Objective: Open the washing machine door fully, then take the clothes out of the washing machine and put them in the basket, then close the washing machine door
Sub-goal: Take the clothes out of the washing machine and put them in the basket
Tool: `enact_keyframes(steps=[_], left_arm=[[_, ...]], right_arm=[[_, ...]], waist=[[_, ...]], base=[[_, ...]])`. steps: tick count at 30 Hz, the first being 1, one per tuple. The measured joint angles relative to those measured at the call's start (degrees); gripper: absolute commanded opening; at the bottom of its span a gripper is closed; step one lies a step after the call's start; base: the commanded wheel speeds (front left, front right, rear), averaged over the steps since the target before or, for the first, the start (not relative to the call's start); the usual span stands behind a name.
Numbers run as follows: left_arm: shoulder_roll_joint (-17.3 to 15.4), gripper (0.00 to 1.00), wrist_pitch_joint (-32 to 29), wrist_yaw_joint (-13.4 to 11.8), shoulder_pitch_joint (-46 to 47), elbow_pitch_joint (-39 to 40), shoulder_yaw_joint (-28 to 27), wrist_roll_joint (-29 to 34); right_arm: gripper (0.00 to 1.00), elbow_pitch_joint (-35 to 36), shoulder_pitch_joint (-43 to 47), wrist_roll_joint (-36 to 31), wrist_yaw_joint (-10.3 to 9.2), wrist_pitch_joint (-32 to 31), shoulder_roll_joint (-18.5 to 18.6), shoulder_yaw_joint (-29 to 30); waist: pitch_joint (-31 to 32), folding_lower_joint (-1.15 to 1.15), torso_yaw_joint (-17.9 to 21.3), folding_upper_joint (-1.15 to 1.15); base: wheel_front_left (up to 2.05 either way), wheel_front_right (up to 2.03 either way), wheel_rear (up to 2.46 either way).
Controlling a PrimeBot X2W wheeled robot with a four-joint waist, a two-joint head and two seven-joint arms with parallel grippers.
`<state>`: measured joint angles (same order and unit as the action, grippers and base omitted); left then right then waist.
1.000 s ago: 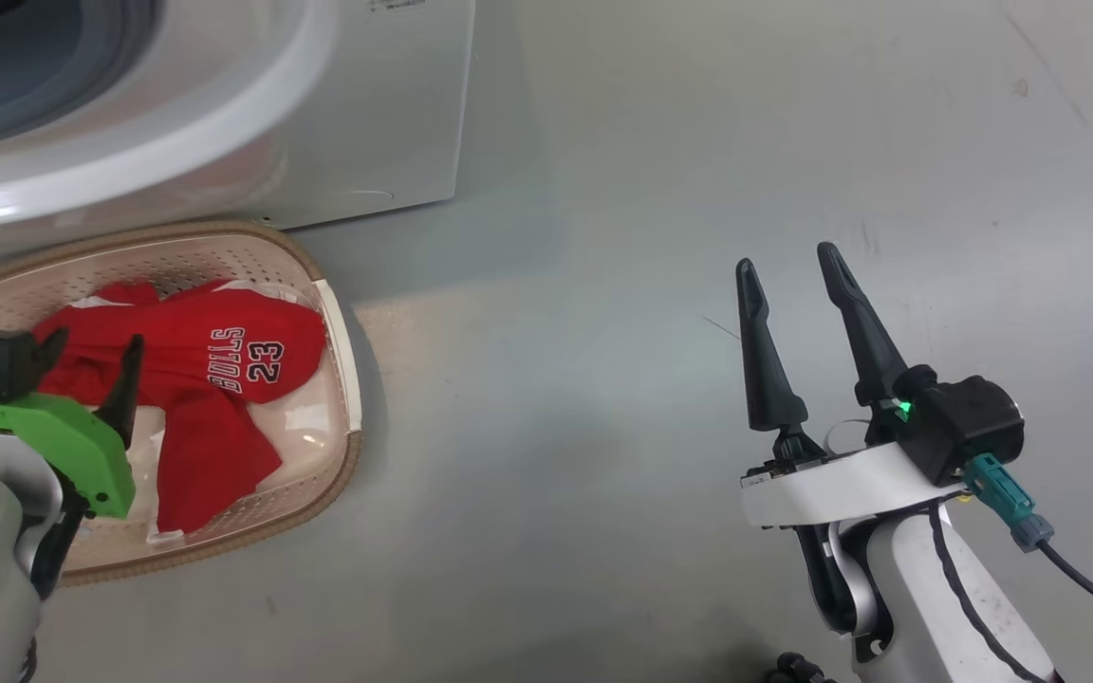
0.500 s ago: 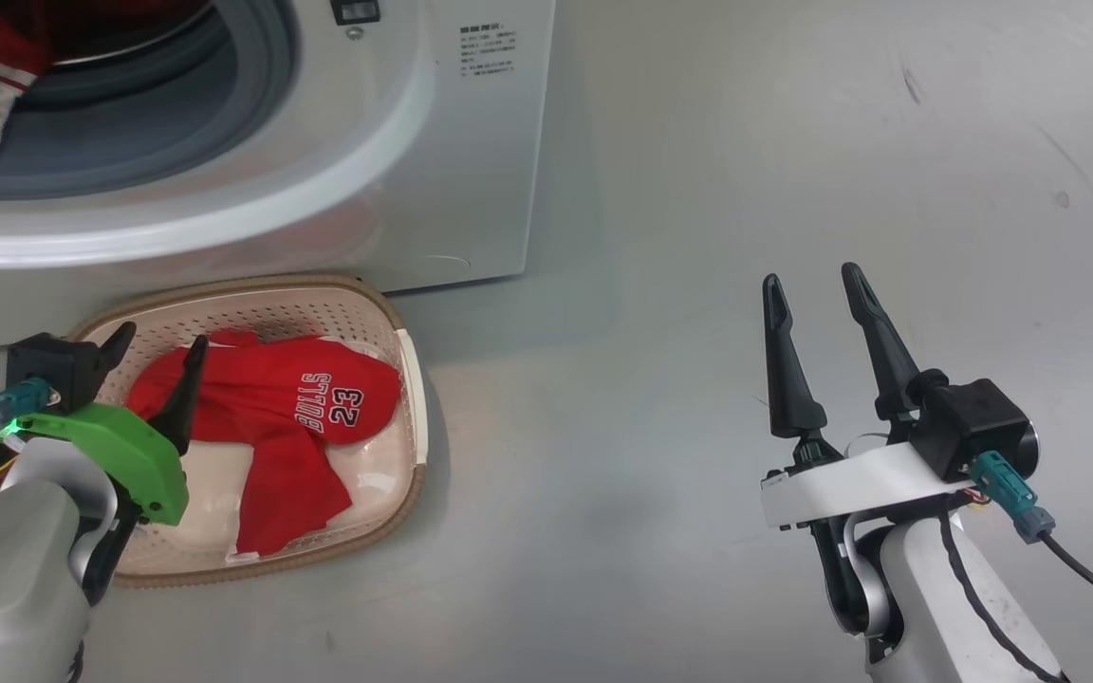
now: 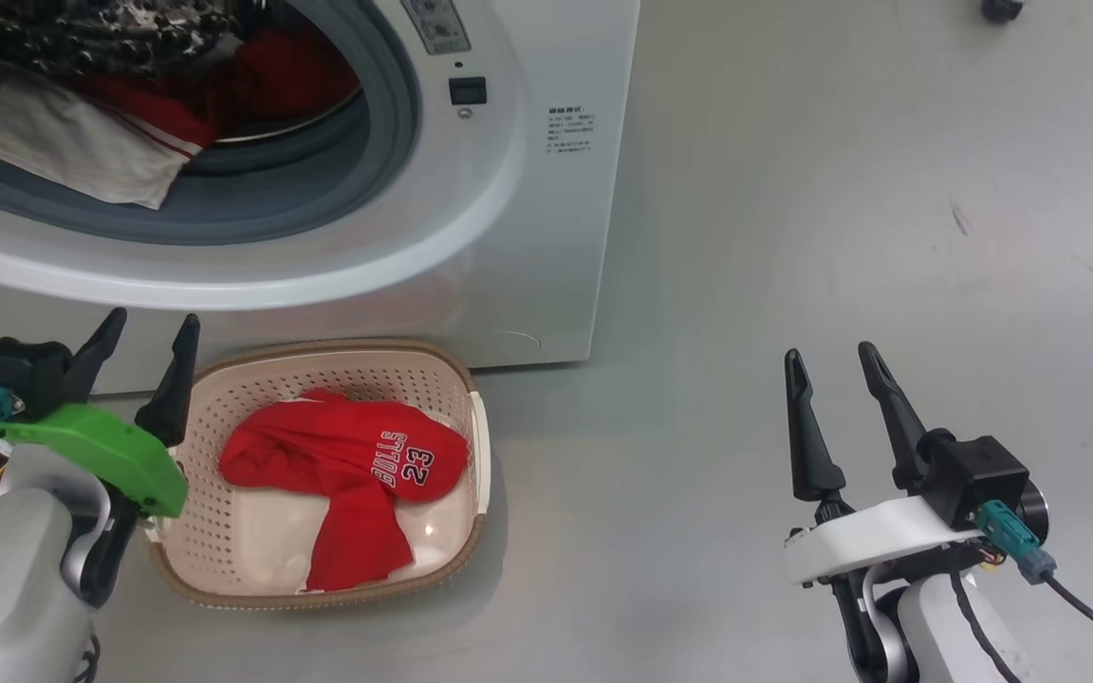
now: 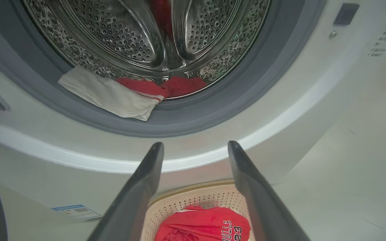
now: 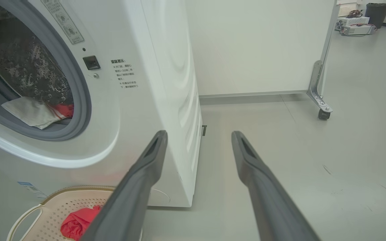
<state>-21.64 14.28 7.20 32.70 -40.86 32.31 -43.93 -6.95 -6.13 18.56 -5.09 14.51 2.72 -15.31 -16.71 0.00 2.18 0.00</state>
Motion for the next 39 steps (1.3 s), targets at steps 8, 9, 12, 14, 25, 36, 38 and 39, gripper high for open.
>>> enact_keyframes(steps=[8,9,12,14,25,36,38,39], left_arm=[[-0.47,1.00,0.00,-0.18,-6.38,5.88,-5.91,2.47],[-0.48,1.00,0.01,-0.43,-6.98,6.72,-6.59,2.91],[-0.53,1.00,0.01,-1.31,-8.83,9.26,-8.17,4.33],[-0.32,1.00,0.02,-1.97,-10.67,10.93,-9.64,4.89],[2.16,1.00,0.16,-3.97,-19.04,18.69,-16.91,7.91],[4.61,1.00,0.16,-4.39,-25.21,23.34,-20.14,12.26],[5.11,1.00,0.16,-4.39,-26.04,23.90,-20.49,13.11],[5.33,1.00,0.16,-4.39,-26.47,24.19,-20.70,13.49]], right_arm=[[1.00,-0.78,2.85,0.04,2.13,0.00,-0.02,0.96],[1.00,-0.77,3.19,0.04,2.36,0.00,-0.03,1.10],[1.00,-0.79,4.16,0.04,2.79,0.00,-0.03,1.45],[1.00,-0.83,4.65,0.04,3.27,0.00,-0.03,1.49],[1.00,-0.24,5.87,0.05,4.45,0.00,-0.11,2.88],[1.00,0.07,6.95,0.05,5.03,0.00,-0.12,3.72],[1.00,0.10,7.03,0.05,5.13,0.00,-0.12,3.76],[1.00,0.11,7.12,0.05,5.39,0.00,-0.13,3.78]], waist=[[5.82,0.00,-2.05,0.00],[6.38,0.00,-2.20,0.00],[7.89,0.00,-2.58,0.00],[8.75,0.00,-2.76,0.00],[10.74,0.00,-2.92,0.00],[11.55,0.00,-3.02,0.00],[11.62,0.00,-3.01,0.00],[11.66,0.00,-3.00,0.00]], base=[[0.00,0.00,0.00],[0.00,0.00,0.00],[0.00,0.00,0.00],[0.00,0.00,0.00],[0.00,0.00,0.00],[0.00,0.00,0.00],[0.00,0.00,0.00],[0.00,0.00,0.00]])
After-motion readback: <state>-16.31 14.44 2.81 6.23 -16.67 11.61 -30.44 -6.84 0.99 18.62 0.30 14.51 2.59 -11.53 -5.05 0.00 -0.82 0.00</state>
